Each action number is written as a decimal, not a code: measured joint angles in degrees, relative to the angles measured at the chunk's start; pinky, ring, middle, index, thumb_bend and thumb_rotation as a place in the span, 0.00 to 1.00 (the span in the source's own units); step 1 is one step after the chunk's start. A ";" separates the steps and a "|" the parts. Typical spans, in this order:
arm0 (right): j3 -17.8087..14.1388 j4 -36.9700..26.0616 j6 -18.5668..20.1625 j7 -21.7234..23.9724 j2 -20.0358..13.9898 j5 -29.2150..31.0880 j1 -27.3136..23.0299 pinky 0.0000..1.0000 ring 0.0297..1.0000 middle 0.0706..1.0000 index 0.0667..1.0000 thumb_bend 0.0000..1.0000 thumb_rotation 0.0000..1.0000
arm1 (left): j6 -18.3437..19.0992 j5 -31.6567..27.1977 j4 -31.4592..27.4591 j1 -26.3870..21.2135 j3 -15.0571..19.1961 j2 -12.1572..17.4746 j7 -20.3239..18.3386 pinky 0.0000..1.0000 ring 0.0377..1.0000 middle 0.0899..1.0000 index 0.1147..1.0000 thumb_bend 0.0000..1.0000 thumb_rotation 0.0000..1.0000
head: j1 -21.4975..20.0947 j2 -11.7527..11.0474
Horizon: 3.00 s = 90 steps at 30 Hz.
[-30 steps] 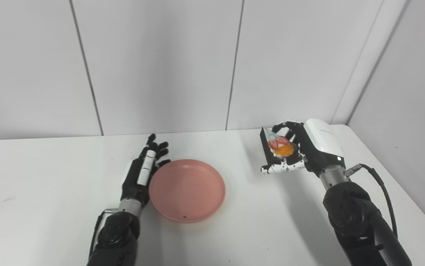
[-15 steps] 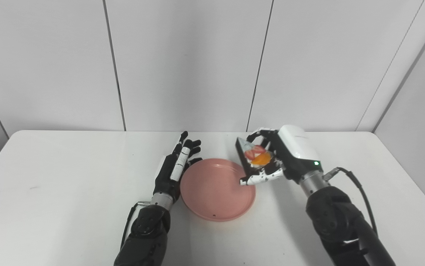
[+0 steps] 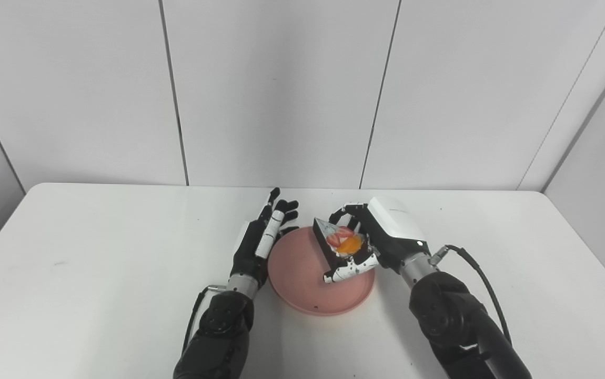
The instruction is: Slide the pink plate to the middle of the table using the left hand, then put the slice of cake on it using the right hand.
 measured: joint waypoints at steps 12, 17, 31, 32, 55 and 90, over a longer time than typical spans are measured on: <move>3.25 6.96 -3.92 -2.87 1.22 -0.24 -0.78 0.26 0.33 0.41 0.57 0.83 0.20 | -0.63 0.30 1.13 -0.55 -0.29 0.00 0.58 0.72 0.84 0.83 0.96 0.77 0.89 | -0.26 0.53; 3.89 8.00 -5.26 -3.91 1.37 -0.29 -0.81 0.30 0.38 0.45 0.57 0.83 0.19 | -0.62 0.73 1.14 -0.55 -0.36 0.00 0.60 0.72 0.84 0.82 0.96 0.76 0.89 | -0.18 0.53; 3.93 6.16 -7.49 -6.04 -0.25 -0.91 0.16 0.50 0.65 0.72 0.67 0.91 0.42 | -0.57 1.05 1.00 -0.51 -0.35 0.01 0.54 0.71 0.85 0.82 0.96 0.74 0.90 | -0.62 0.70; 3.85 5.78 -7.49 -6.05 -0.43 -0.90 0.16 0.50 0.66 0.72 0.67 0.91 0.43 | -0.56 1.06 0.99 -0.49 -0.35 0.04 0.55 0.71 0.86 0.82 0.96 0.74 0.90 | -0.62 0.70; -15.94 21.45 -28.50 -21.03 10.64 31.12 4.18 0.72 0.84 0.85 0.83 0.73 1.00 | -1.60 1.88 -3.56 1.93 1.20 -1.05 7.38 0.88 0.91 0.94 0.94 0.72 0.84 | -1.49 1.14; -20.84 30.46 -29.15 -16.16 13.12 43.45 0.46 0.87 0.90 0.88 0.83 0.76 1.00 | -1.80 3.64 -8.07 4.76 1.55 -2.13 16.46 1.00 1.00 1.00 1.00 0.65 0.95 | -2.55 1.41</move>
